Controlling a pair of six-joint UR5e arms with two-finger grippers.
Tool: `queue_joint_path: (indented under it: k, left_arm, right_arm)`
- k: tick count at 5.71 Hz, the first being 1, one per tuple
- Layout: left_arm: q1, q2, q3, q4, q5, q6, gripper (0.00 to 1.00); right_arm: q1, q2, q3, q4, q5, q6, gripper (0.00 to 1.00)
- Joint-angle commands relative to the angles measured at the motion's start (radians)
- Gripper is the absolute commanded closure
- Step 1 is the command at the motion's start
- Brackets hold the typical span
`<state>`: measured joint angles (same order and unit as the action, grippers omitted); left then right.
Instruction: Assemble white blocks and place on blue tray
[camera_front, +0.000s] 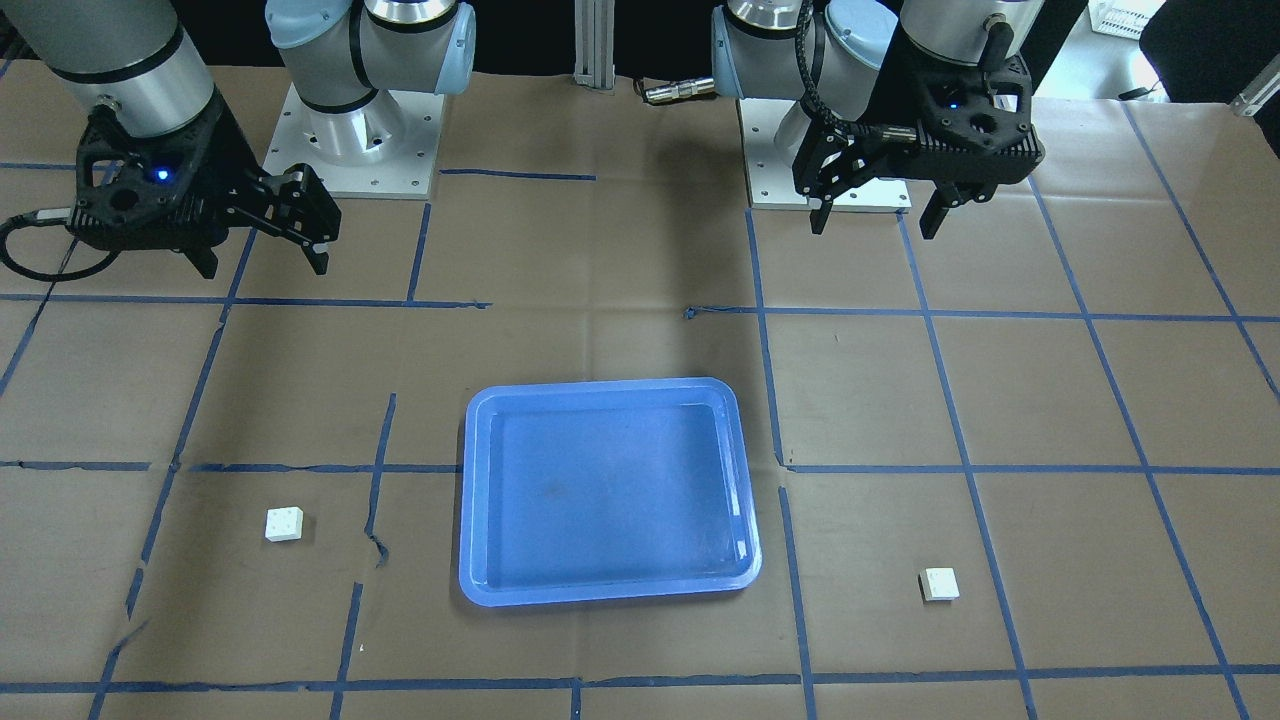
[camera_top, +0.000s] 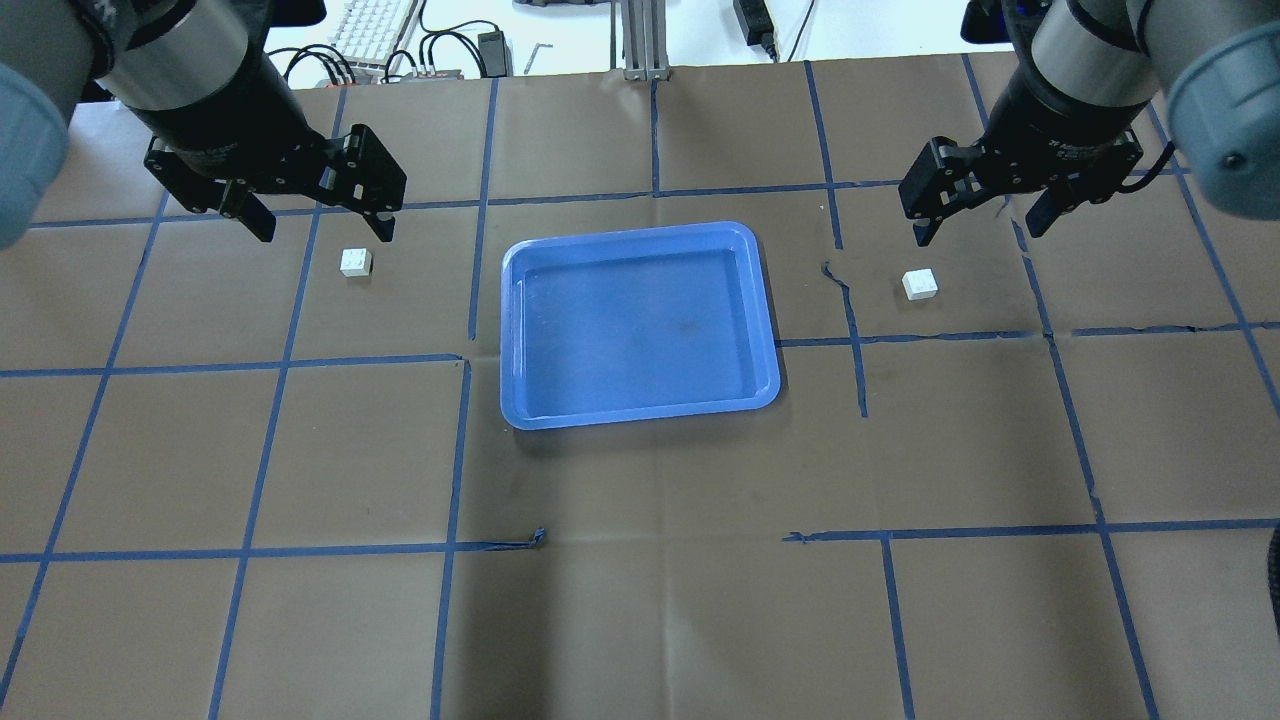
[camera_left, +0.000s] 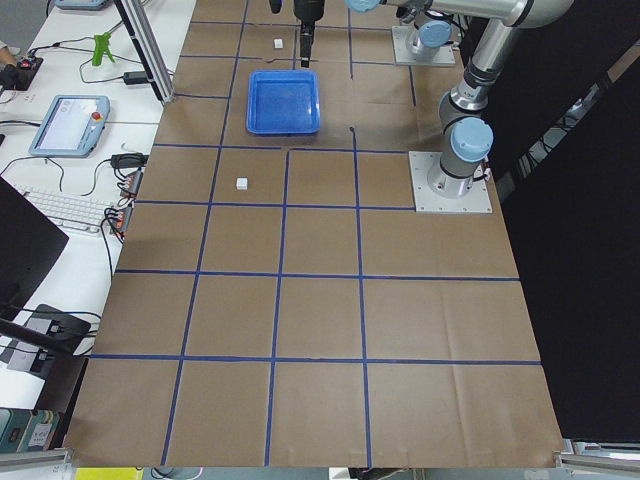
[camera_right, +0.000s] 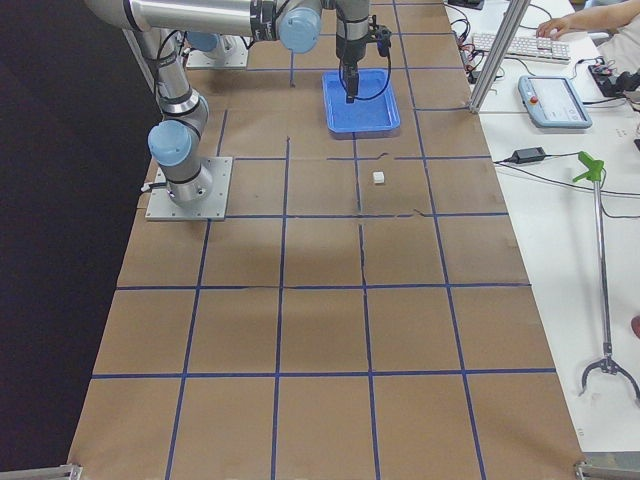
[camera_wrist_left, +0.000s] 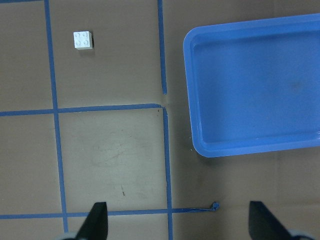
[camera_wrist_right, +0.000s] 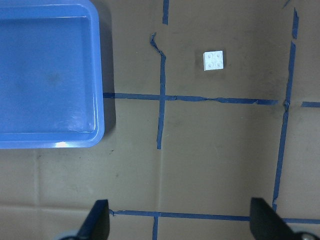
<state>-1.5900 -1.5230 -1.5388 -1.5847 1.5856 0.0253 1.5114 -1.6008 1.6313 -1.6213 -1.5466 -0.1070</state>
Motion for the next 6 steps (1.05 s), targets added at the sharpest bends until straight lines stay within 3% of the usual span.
queue_joint_path:
  k: [1,3,4,6]
  left_arm:
    - [0.004,0.006,-0.009,0.006,-0.003,0.005,0.0]
    - [0.097,-0.02,-0.027,0.017,-0.007,0.007,0.0]
    - [0.173,-0.101,-0.017,0.037,-0.006,0.01,0.0]
    - [0.269,-0.387,0.009,0.313,-0.013,0.101,0.0]
  right_arm:
    - [0.007,-0.007,-0.002,0.008,-0.001,0.01,0.0]
    - [0.007,-0.002,-0.002,0.006,-0.001,0.001,0.0]
    - [0.0,0.01,-0.002,0.002,-0.001,-0.037,0.0]
    - [-0.01,0.028,0.002,-0.056,0.0,-0.211,0.0]
